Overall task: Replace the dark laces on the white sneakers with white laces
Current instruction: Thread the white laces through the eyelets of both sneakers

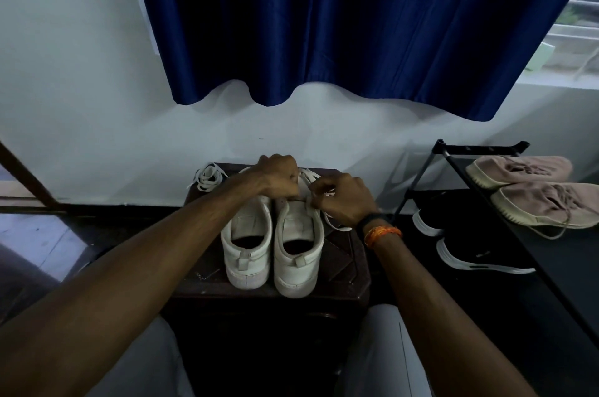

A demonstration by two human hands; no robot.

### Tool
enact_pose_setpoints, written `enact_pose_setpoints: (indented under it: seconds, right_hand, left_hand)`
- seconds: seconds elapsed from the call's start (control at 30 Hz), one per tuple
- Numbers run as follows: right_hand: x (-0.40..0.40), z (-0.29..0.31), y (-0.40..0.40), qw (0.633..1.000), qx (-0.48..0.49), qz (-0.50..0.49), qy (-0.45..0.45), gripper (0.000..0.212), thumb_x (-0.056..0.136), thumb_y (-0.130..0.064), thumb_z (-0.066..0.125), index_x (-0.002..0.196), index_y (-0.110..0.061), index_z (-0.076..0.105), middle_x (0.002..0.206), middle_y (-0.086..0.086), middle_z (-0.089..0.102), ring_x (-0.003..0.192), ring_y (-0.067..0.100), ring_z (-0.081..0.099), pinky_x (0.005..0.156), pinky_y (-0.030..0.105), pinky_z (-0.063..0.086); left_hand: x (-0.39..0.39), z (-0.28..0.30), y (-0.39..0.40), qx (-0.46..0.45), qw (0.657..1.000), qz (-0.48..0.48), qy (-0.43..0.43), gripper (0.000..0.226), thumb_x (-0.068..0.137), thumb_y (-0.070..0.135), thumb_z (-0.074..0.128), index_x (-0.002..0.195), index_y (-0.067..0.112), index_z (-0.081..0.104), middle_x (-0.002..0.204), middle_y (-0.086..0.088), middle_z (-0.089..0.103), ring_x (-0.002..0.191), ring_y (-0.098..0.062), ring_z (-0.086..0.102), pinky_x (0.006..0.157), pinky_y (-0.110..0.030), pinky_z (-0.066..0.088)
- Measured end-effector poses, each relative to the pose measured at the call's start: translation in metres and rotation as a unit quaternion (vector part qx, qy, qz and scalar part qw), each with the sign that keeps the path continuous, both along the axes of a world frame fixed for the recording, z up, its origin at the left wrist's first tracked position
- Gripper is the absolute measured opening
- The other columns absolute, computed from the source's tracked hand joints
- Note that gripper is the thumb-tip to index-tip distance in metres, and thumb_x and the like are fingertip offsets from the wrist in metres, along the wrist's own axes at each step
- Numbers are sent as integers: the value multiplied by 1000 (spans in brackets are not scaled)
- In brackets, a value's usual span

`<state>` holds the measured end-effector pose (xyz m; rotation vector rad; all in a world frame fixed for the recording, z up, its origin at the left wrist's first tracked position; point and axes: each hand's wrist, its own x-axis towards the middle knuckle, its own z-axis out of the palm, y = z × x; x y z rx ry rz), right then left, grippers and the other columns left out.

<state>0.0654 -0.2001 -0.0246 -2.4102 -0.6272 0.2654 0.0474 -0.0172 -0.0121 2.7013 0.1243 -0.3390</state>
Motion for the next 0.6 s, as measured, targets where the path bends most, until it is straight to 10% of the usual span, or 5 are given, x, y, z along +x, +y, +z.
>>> enact_pose_setpoints:
  seconds: [0.27, 0.6]
  right_hand:
    - [-6, 2, 23, 999, -9, 6, -43, 31, 77, -47, 74, 104, -30, 77, 102, -8, 75, 97, 13, 67, 86, 27, 52]
    - [-12, 7, 38, 996, -24, 44, -75, 36, 81, -13, 77, 114, -27, 75, 107, -9, 76, 98, 9, 68, 68, 4, 36]
  left_hand:
    - [-11, 10, 17, -26, 1000, 13, 11, 11, 83, 12, 66, 90, 7, 73, 98, -15, 72, 94, -32, 67, 72, -36, 49]
    - [-28, 24, 44, -76, 995, 60, -28, 9, 86, 13, 72, 89, 6, 75, 97, -6, 75, 95, -20, 68, 83, -35, 55]
